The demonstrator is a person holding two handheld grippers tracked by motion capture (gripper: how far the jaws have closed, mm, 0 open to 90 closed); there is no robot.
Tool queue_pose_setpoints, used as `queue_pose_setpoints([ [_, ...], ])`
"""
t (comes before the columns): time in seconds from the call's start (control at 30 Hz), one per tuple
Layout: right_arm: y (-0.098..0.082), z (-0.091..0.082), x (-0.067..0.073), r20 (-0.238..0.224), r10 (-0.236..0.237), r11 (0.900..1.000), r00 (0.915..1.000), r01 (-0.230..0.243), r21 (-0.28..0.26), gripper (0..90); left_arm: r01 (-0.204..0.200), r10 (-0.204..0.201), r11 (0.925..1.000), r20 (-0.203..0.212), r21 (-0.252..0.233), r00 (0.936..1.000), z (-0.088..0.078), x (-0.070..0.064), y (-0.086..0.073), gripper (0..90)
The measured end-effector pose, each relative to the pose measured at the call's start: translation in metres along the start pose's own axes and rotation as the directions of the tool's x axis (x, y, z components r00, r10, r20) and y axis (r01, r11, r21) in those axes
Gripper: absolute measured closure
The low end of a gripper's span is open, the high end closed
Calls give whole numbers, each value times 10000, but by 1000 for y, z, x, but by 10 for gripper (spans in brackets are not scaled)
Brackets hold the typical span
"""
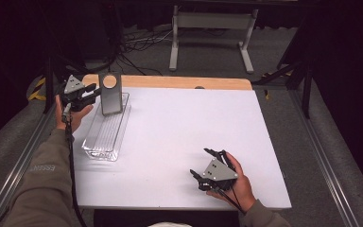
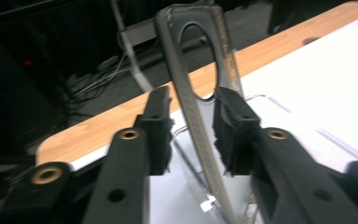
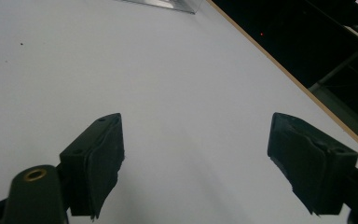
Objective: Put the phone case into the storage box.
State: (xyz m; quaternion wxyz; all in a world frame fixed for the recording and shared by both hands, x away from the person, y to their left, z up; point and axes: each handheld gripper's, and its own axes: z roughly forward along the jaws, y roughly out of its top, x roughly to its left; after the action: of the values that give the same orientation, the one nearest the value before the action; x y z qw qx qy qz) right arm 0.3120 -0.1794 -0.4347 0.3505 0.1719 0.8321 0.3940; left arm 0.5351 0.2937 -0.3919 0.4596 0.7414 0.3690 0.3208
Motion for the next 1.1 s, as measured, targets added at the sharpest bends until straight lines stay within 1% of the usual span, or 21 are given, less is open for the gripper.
queue_pose_setpoints([
  [0.03,0,0,0,-1,0,10000,10000,0,0,195,-96,97,9999,-35,82,9999,2,0,0,693],
  [0.07,0,0,0,13,30,10000,10000,-30,10,195,-110,109,9999,111,96,9999,3,0,-1,707],
  [0.1,-1,0,-1,39,81,10000,10000,-81,0,196,-80,80,9999,66,113,9999,5,-1,-1,719],
  [0.13,-1,0,-1,39,81,10000,10000,-81,0,196,-133,135,9997,-86,195,9999,6,-1,-1,719],
  [0.2,-1,0,-1,4,63,10000,10000,-63,-5,197,-46,47,9999,-55,160,10000,9,-2,-2,738],
  [0.33,0,-1,-1,31,28,10000,10000,-28,-5,197,-177,184,9995,-246,271,9995,13,-5,-1,741],
  [0.37,0,-1,-1,40,32,10000,10000,-32,-17,197,-87,92,9997,-212,232,9997,14,-5,-2,735],
  [0.4,0,-1,-1,40,32,10000,10000,-32,-17,197,-87,92,9997,-212,232,9997,14,-5,-2,731],
  [0.43,0,-1,-1,33,34,10000,10000,-34,-25,197,-178,188,9994,-336,297,9993,15,-6,-2,731],
  [0.47,0,-1,-1,43,16,10000,10000,-16,-17,197,-99,109,9995,-340,287,9994,16,-6,-2,700],
  [0.53,0,-1,-1,34,27,10000,10000,-27,-9,197,-126,139,9995,-435,301,9990,16,-7,-1,661],
  [0.57,0,-1,-2,25,27,10000,10000,-27,-19,197,-144,156,9997,-547,221,9984,14,-8,0,626],
  [0.6,0,-1,-2,56,43,10000,10000,-43,-42,197,-141,149,9998,-533,157,9985,12,-8,2,558],
  [0.67,0,-2,-2,89,53,10000,9999,-52,-75,197,-207,210,9998,-513,51,9985,8,-9,4,546],
  [0.7,0,-2,-3,104,73,9999,9999,-72,-81,197,-246,247,9997,-523,10,9983,6,-9,5,524],
  [0.77,0,-2,-3,123,88,9999,9999,-87,-83,197,-230,226,9997,-561,-62,9982,3,-9,6,505],
  [0.9,1,-4,-4,218,121,9998,9997,-117,-181,197,-178,161,9994,-577,-294,9982,-6,-10,9,479],
  [1.0,1,-5,-5,309,177,9996,9994,-170,-233,197,-315,292,9989,-635,-353,9976,-12,-12,9,452],
  [1.03,1,-5,-5,323,187,9995,9993,-179,-244,197,-369,347,9987,-618,-351,9975,-14,-13,9,440],
  [1.07,1,-6,-6,318,199,9995,9993,-190,-265,197,-316,296,9988,-519,-383,9982,-15,-14,9,439],
  [1.1,1,-6,-6,325,197,9994,9993,-188,-279,197,-373,351,9984,-535,-413,9980,-17,-14,9,437],
])
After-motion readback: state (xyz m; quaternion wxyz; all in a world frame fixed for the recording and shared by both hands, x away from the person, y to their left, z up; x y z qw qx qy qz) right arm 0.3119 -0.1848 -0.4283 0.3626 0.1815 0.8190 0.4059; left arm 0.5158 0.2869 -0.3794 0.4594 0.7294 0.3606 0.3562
